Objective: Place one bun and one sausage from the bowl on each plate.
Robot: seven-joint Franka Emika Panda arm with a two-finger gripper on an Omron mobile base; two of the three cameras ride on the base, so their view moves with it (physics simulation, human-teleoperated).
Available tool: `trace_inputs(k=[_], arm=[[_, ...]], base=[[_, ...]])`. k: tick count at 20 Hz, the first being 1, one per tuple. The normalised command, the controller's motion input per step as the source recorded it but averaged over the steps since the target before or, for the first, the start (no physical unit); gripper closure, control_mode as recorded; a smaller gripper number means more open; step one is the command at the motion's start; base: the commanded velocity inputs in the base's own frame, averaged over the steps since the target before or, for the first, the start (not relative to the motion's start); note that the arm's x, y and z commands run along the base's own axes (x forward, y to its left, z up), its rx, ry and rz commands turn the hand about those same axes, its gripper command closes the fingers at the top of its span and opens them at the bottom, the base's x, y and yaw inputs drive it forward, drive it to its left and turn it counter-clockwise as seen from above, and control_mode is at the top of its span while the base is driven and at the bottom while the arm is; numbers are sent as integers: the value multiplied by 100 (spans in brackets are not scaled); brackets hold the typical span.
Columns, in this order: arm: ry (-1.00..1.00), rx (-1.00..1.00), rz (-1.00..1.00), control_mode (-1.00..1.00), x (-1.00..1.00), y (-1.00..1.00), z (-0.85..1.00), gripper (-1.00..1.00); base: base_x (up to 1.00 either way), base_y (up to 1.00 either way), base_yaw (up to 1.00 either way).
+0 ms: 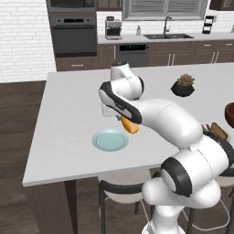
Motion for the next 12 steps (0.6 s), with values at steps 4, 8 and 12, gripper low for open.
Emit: trace_inputs(k=[4,8,12], arm=[[8,1,0,-100,94,-6,-80,100],[8,0,0,-100,93,0,-65,100],[10,0,0,-100,48,1,-70,100]], base=[[0,0,0],[0,0,0],[0,0,0]])
